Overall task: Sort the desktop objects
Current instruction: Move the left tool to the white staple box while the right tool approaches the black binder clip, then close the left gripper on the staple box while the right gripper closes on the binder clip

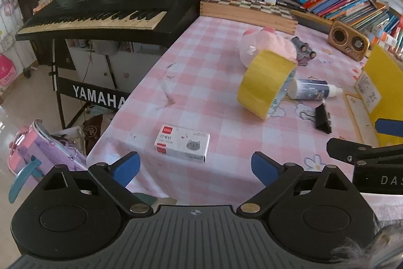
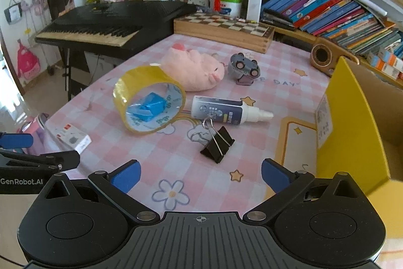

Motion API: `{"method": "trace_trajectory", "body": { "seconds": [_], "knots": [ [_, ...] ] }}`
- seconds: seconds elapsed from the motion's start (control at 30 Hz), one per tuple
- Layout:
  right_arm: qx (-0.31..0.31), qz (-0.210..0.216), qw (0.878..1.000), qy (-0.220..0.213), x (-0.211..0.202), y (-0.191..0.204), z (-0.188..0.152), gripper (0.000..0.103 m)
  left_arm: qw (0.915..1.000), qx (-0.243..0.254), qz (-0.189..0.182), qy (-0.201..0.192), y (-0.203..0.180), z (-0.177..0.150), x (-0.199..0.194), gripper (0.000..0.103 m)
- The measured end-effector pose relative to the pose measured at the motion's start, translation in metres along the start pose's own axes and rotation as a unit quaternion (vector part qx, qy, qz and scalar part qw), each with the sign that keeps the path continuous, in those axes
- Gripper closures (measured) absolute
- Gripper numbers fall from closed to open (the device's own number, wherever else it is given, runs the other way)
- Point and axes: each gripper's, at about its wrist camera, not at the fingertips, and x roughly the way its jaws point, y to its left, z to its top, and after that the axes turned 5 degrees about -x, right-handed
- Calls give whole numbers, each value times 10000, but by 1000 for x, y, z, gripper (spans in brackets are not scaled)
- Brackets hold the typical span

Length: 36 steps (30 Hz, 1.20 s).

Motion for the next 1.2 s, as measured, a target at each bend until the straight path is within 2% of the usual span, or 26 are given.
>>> {"method": "trace_trajectory", "body": {
  "seconds": [0.27,0.47,0.67,0.7,0.73,0.77,0.97,1.0,1.03,1.1,1.2],
  "knots": [
    [-106,79,9997,197,29,-11,8,3,9993,233,200,193,-2,11,33,15],
    [-134,105,9994,294,45,-17,13,5,9991,222,179,303,2,14,46,21],
    [-75,178,9991,367,59,-23,17,13,9997,102,50,234,2,15,47,37],
    [-68,195,9991,381,61,-23,17,16,9997,111,35,209,1,15,47,45],
    [-54,216,9989,401,64,-24,18,19,9997,124,26,187,0,15,46,47],
    [-40,235,9988,419,66,-24,18,21,9997,142,39,188,-1,15,46,48],
    [-5,306,9986,429,73,-24,20,47,9997,24,-65,220,-3,19,46,49],
    [-7,297,9988,393,72,-24,20,61,9997,-52,-118,223,-2,20,46,49],
    [7,274,9990,357,72,-25,21,67,9996,-122,-172,211,-2,21,45,49],
    [29,262,9992,294,71,-26,22,75,9995,-139,-231,170,-5,24,44,49],
    [53,248,9995,196,66,-27,23,76,9994,-132,-313,102,-8,27,41,49]
  ]
}}
